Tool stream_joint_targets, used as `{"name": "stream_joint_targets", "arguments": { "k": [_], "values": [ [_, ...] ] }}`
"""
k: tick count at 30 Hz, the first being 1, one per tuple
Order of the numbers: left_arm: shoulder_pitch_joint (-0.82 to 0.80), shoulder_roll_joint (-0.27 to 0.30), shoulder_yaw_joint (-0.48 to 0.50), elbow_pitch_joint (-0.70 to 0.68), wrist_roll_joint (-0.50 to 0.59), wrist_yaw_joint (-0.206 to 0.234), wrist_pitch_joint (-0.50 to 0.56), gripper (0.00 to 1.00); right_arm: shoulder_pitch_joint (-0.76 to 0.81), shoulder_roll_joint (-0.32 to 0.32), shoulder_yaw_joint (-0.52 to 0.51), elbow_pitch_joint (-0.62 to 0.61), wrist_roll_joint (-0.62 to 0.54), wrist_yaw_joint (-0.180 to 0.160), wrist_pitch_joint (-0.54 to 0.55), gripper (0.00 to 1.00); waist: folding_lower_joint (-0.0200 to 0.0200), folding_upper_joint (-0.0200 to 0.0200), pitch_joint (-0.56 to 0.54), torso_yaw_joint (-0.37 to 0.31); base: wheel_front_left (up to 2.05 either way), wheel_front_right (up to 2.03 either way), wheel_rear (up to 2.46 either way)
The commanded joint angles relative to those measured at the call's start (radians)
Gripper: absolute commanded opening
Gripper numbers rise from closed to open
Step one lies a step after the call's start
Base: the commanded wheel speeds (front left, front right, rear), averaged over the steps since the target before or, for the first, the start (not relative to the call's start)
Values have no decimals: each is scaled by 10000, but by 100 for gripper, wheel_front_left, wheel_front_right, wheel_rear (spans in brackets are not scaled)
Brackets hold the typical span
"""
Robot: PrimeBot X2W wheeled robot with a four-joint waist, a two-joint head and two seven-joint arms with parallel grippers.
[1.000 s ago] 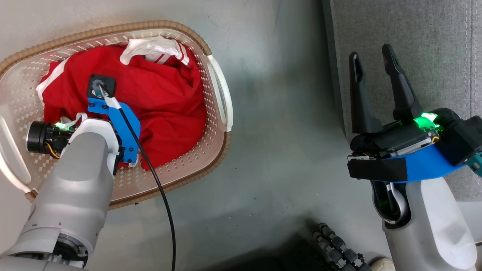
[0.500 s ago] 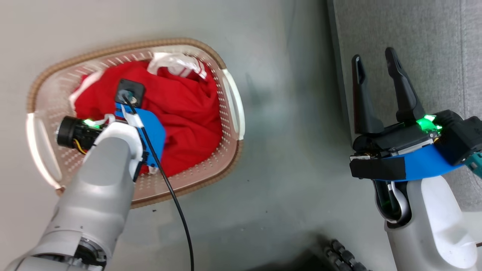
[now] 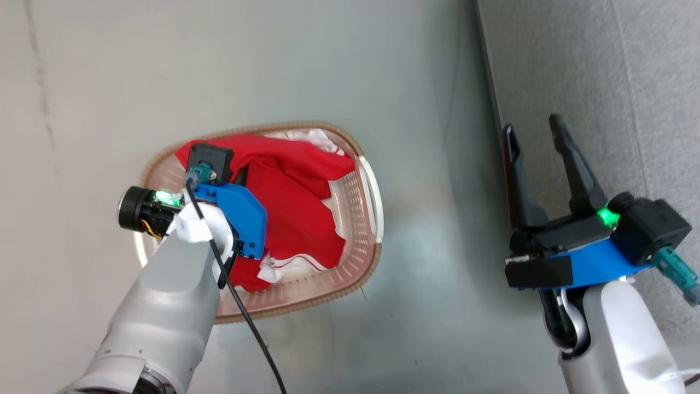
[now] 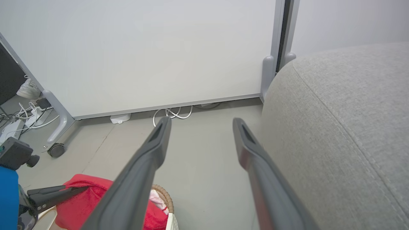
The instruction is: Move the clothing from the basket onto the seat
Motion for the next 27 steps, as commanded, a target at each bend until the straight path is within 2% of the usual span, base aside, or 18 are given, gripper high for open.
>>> {"name": "stream_joint_targets", "arguments": {
  "k": [1,13,27],
  "values": [
    [168,-25,-34,-84,-108,-53,-217,0,198,-28,-27,67,-91,1,-37,100,0,0,-809,360,0,0,0],
    [855,-30,-415,-1515,-1532,-163,-981,0,1312,-28,-95,453,-213,1,-37,100,0,0,-3067,688,0,0,0],
    [1103,-32,-658,-4100,-1788,-158,-1005,0,2321,-28,0,674,-47,1,-37,100,0,0,-4743,914,0,0,0]
  ]
}}
